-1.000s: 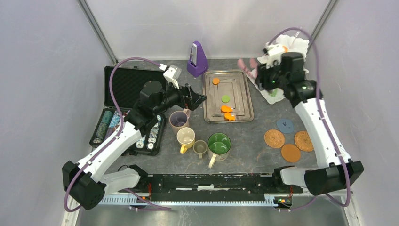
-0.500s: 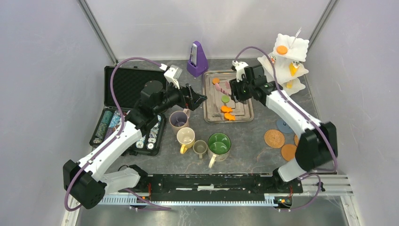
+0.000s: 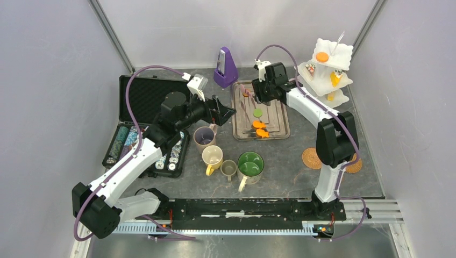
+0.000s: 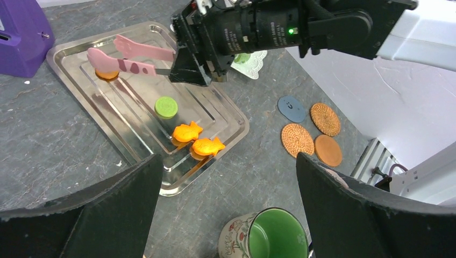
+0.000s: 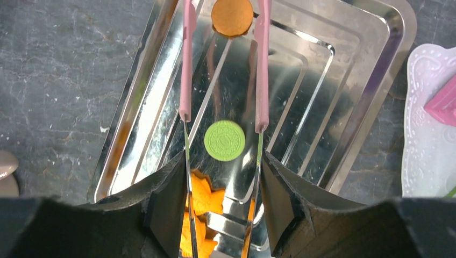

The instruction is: Serve the afternoon tea

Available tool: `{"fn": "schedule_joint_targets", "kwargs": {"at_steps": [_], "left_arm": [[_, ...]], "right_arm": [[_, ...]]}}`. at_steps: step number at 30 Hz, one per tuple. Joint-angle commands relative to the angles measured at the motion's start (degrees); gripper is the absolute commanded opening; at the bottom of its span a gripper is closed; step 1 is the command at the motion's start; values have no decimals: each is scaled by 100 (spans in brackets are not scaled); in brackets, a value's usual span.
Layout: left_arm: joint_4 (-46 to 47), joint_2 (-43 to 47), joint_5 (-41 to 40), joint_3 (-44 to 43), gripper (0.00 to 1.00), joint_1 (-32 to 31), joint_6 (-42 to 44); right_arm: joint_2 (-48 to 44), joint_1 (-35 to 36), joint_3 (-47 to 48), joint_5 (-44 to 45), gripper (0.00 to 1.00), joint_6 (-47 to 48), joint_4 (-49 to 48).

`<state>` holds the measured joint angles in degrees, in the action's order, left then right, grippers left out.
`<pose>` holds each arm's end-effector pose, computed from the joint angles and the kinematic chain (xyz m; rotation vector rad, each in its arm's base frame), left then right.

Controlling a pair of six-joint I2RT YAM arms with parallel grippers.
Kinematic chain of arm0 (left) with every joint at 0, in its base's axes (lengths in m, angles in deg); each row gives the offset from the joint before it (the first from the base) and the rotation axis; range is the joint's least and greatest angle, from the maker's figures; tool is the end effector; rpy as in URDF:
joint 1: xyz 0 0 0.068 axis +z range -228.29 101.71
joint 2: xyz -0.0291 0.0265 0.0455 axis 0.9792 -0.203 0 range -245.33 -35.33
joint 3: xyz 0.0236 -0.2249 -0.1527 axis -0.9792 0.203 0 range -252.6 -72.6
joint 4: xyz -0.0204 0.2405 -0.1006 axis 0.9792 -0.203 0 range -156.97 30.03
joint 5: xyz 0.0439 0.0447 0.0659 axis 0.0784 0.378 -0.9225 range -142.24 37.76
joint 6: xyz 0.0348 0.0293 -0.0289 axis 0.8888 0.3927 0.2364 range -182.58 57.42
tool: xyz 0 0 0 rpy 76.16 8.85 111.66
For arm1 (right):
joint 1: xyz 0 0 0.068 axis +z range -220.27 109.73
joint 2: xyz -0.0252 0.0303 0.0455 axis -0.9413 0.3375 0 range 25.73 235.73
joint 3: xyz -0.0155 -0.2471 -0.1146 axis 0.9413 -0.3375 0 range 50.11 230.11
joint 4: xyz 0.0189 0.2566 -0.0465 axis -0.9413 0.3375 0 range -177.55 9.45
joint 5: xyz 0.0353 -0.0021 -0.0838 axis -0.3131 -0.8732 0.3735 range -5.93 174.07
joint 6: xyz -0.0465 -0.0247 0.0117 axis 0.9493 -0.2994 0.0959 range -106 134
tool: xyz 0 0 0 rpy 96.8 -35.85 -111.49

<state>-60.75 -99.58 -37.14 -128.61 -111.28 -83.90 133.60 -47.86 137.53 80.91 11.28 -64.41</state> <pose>0.2160 -0.1512 0.3587 0.3861 1.7717 -0.9147 0.3976 0.1661 0.2598 -0.4286 2.3081 0.2819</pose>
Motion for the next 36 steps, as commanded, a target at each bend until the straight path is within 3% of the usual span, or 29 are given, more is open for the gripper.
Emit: {"fn": "schedule_joint_targets", "kwargs": {"at_steps": [1, 18, 30, 36], "left_arm": [[108, 43, -59, -270, 99, -23, 313], [-32, -10, -33, -279, 99, -23, 308], [-37, -18, -38, -279, 99, -23, 304], [-36, -22, 10, -288, 99, -23, 288]], "right_arm": [[267, 63, 461, 226, 55, 47, -235], [825, 144, 773, 495, 56, 223, -91], [870, 199, 748, 530, 48, 221, 20], [740, 222, 700, 605, 57, 224, 120]]}}
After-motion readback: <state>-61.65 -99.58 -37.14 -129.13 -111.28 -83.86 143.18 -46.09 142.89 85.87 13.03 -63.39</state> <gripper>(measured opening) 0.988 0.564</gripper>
